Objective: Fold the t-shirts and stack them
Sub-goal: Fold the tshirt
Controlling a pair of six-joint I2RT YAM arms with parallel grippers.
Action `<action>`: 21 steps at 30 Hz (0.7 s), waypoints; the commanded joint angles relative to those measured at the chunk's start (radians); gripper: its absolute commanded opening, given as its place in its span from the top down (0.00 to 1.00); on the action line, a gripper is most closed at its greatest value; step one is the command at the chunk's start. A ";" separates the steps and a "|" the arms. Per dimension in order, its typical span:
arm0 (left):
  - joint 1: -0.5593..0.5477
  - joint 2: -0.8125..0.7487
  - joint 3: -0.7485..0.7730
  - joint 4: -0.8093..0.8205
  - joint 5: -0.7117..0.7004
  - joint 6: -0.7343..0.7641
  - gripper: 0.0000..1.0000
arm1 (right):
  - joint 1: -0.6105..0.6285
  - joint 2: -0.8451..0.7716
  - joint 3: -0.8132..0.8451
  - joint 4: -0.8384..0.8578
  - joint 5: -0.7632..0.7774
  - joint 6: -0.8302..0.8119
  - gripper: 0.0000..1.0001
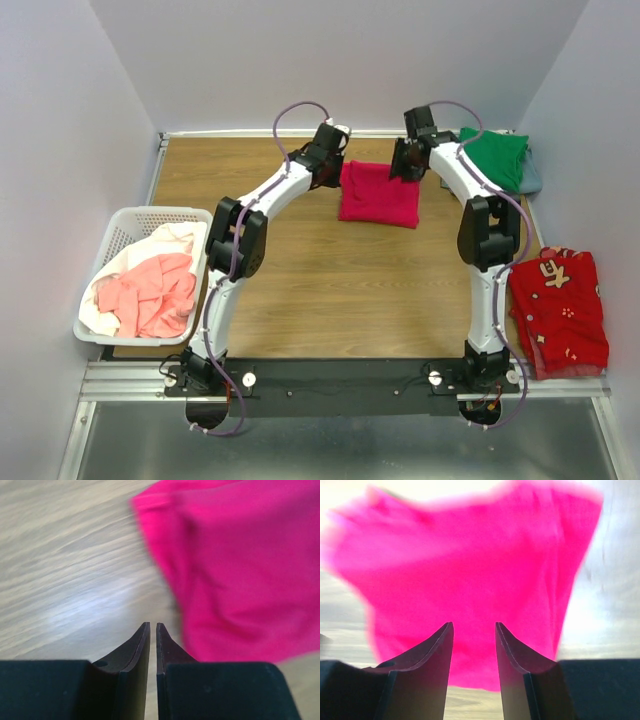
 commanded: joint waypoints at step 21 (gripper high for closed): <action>-0.108 0.061 -0.034 0.062 0.148 -0.010 0.81 | -0.005 0.274 0.322 0.043 -0.185 0.008 0.52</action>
